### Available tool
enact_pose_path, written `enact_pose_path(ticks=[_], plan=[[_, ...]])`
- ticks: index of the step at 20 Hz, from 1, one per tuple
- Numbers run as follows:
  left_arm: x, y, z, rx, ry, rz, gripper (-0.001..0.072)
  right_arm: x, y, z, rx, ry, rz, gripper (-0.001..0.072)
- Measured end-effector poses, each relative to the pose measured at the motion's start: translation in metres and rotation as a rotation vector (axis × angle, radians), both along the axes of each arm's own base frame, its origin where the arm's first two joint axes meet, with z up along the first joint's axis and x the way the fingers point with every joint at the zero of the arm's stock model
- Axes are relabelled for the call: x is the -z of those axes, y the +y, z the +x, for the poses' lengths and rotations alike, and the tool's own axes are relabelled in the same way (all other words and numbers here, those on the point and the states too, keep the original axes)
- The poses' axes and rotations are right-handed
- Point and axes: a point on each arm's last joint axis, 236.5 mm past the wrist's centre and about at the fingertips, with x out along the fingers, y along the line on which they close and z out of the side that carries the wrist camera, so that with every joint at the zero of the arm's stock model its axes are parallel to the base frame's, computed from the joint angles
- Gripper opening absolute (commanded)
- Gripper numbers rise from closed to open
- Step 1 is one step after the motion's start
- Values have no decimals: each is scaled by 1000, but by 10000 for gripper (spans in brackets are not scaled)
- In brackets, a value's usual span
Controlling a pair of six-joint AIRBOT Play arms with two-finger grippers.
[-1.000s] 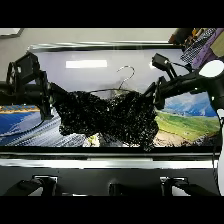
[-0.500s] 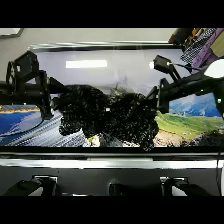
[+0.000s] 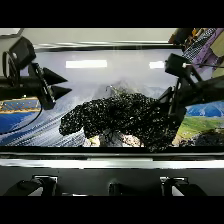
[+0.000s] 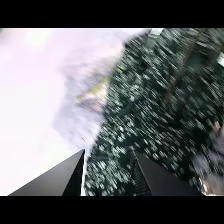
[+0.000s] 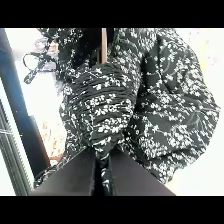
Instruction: Fold the clothes and pants, and hang the long-sleeved shirts on hangers.
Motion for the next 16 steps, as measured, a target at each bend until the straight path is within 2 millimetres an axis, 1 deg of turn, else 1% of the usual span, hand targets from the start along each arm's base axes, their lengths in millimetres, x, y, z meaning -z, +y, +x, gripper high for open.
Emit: enact_pose_path(ticks=[2,4,5,7,9,11,13,15,16], plan=[[-7,2,9,-51,-7,-41,347,-12,-3,-4,38,-38,3,22],[-12,3,13,-86,-4,-73,347,-31,-4,-3,104,-99,30,22],[-13,4,15,-101,2,-89,347,-42,-6,0,153,-136,54,22],[-15,4,17,-130,20,-119,347,-69,-15,8,290,-216,111,23],[-17,5,18,-150,35,-142,347,-99,-34,17,449,-321,161,25],[-17,5,18,-161,46,-156,347,-127,-58,21,596,-421,194,25],[-18,5,19,-169,52,-164,347,-152,-87,19,742,-516,219,26],[-18,5,19,-173,55,-169,347,-174,-118,11,874,-609,224,25],[-18,5,19,-173,56,-170,347,-181,-132,5,932,-643,218,25]])
